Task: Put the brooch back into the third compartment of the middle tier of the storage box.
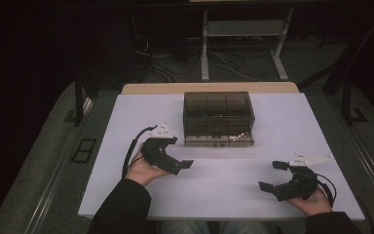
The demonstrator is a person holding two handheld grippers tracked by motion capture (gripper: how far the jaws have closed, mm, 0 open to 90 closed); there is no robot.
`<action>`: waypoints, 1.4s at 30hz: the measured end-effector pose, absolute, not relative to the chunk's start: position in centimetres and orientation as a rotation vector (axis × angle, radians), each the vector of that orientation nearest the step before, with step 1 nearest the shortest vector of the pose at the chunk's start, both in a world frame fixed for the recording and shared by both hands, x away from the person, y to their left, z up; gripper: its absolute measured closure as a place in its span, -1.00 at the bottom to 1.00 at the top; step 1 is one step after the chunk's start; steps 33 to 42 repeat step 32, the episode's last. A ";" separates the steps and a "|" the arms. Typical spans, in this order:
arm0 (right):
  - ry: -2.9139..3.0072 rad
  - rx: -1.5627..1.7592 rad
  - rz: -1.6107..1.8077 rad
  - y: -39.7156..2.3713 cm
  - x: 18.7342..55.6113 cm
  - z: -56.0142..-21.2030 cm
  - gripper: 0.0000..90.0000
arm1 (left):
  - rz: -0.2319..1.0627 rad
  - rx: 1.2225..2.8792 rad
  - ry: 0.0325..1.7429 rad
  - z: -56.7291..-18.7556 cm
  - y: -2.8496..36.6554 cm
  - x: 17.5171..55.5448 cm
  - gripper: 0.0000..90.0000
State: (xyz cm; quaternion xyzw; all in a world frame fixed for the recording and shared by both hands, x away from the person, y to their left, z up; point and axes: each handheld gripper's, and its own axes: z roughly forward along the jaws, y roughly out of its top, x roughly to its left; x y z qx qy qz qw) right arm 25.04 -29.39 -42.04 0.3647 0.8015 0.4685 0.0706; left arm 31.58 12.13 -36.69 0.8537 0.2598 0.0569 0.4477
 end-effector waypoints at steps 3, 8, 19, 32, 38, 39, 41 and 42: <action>2.411 1.100 1.408 -29.4 25.0 -42.0 -0.98 | 0.141 2.072 0.680 -37.2 12.9 31.2 -1.00; 2.412 1.101 1.406 -29.4 25.0 -42.1 -0.98 | 0.137 2.050 0.711 -38.3 14.0 30.5 -1.00; 2.415 1.101 1.403 -29.2 25.0 -42.1 -0.99 | 0.130 2.020 0.762 -40.4 16.3 28.5 -1.00; 2.417 1.107 1.401 -29.2 25.1 -42.2 -0.98 | 0.151 1.964 0.779 -40.9 17.7 27.1 -1.00; 2.417 1.107 1.401 -29.2 25.1 -42.2 -0.98 | 0.151 1.964 0.779 -40.9 17.7 27.1 -1.00; 2.417 1.107 1.401 -29.2 25.1 -42.2 -0.98 | 0.151 1.964 0.779 -40.9 17.7 27.1 -1.00; 2.417 1.107 1.401 -29.2 25.1 -42.2 -0.98 | 0.151 1.964 0.779 -40.9 17.7 27.1 -1.00; 2.417 1.107 1.401 -29.2 25.1 -42.2 -0.98 | 0.151 1.964 0.779 -40.9 17.7 27.1 -1.00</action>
